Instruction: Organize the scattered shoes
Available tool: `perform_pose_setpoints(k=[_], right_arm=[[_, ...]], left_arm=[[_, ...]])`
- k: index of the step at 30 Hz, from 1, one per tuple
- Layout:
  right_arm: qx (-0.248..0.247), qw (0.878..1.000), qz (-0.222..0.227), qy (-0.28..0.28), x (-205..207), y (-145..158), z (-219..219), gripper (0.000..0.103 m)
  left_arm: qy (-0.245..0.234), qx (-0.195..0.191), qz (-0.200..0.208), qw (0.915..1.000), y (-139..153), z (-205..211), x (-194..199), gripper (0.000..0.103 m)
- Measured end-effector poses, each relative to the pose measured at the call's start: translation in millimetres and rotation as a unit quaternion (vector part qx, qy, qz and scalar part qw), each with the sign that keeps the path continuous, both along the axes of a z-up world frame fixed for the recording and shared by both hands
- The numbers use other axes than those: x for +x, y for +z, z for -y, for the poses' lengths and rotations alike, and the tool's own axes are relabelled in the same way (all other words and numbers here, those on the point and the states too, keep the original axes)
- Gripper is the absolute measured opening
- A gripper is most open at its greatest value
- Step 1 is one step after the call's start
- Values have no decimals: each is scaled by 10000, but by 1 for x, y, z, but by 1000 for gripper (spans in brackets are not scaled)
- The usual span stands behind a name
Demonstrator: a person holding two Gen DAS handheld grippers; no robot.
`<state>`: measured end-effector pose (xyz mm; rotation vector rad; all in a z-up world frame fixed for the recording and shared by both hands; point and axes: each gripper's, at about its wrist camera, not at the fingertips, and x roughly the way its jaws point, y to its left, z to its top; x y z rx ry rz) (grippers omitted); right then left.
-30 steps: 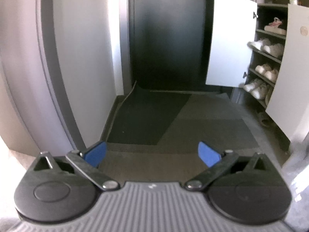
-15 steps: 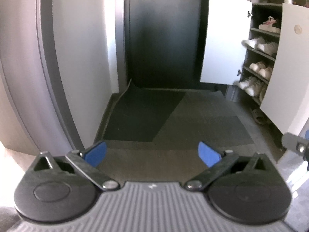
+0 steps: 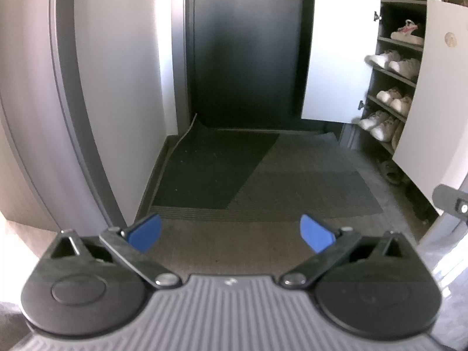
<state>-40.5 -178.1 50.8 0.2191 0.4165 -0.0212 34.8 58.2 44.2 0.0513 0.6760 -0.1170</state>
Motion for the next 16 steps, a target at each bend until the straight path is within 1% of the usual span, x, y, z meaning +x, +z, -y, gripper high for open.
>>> perform_pose_setpoints(k=[6,12,16], right_arm=[[46,10000,32,1,-2,1,3,103],[129,9999,63,21,-3,2,5,103],[101,9999,31,45,-1,1,5,103]], left_arm=[[-28,97,66,9999,-3,5,-3,103],[-7,135,75,9999,-5,6,-5,103],[5,146,63,9999,-5,7,-5,103]])
